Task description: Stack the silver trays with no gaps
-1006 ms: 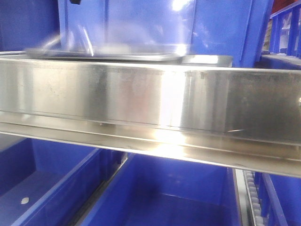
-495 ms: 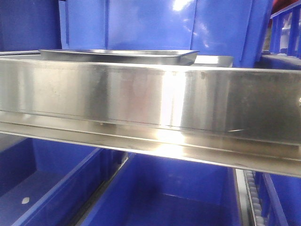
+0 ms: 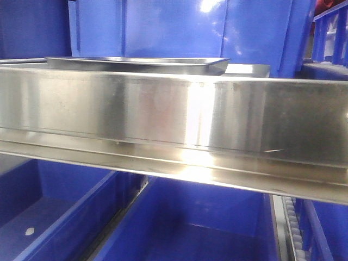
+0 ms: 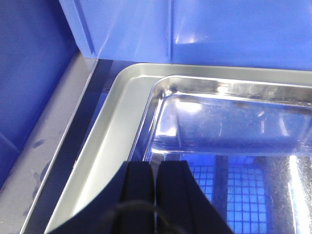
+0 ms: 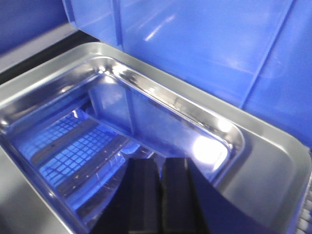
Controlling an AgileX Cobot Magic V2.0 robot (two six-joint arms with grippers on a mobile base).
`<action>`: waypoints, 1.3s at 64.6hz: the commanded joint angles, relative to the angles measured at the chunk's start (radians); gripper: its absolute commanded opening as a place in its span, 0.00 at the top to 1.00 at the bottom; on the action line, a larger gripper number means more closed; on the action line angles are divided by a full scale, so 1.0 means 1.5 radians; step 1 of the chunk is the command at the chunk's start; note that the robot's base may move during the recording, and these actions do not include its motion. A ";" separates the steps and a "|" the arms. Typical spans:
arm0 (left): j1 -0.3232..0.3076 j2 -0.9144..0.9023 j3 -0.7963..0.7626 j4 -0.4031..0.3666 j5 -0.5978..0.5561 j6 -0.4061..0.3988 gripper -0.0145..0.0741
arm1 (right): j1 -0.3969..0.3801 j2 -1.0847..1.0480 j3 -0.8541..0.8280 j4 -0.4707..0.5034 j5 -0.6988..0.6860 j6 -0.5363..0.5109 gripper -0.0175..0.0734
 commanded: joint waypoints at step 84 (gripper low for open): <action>0.117 -0.312 0.118 -0.120 -0.155 -0.007 0.82 | 0.001 -0.006 -0.005 -0.004 -0.381 -0.007 0.88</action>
